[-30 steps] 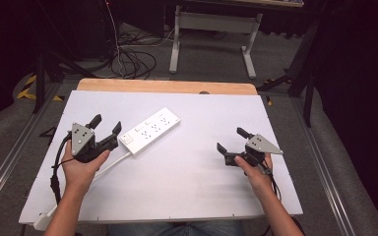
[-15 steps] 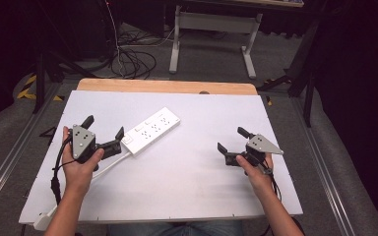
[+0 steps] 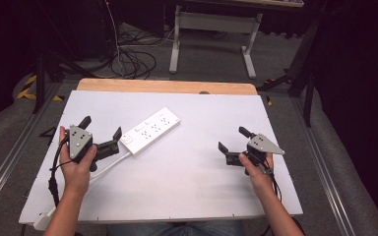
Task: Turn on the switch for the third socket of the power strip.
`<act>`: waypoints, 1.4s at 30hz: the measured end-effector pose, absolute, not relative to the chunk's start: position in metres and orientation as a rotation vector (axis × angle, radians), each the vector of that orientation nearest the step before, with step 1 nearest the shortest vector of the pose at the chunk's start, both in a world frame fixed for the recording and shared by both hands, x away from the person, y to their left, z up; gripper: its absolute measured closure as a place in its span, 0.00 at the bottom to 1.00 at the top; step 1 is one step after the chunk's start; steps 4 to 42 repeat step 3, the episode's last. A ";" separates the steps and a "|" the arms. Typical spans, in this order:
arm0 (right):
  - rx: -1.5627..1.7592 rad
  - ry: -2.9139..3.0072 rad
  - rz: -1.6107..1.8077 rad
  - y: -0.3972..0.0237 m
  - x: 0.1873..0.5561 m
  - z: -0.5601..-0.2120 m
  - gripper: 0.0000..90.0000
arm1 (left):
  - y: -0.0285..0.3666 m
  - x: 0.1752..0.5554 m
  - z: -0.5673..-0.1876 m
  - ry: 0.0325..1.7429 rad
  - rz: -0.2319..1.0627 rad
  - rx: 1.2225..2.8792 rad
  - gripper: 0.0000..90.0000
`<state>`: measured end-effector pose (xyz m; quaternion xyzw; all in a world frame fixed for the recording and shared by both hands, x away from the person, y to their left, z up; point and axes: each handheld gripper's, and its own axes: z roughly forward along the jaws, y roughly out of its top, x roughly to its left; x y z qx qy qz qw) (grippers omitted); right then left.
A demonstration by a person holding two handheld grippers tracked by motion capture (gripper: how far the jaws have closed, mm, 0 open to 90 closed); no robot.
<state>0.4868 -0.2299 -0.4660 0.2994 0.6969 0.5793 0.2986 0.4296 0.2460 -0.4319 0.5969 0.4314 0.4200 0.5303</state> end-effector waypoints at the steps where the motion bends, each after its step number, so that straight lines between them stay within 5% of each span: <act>1: 0.800 1.849 1.537 -0.230 0.487 -0.466 0.02 | 0.247 0.430 -0.432 1.032 1.004 1.419 0.01; 42: 0.802 1.849 1.534 -0.230 0.487 -0.466 0.02 | 0.249 0.430 -0.433 1.048 1.004 1.410 0.01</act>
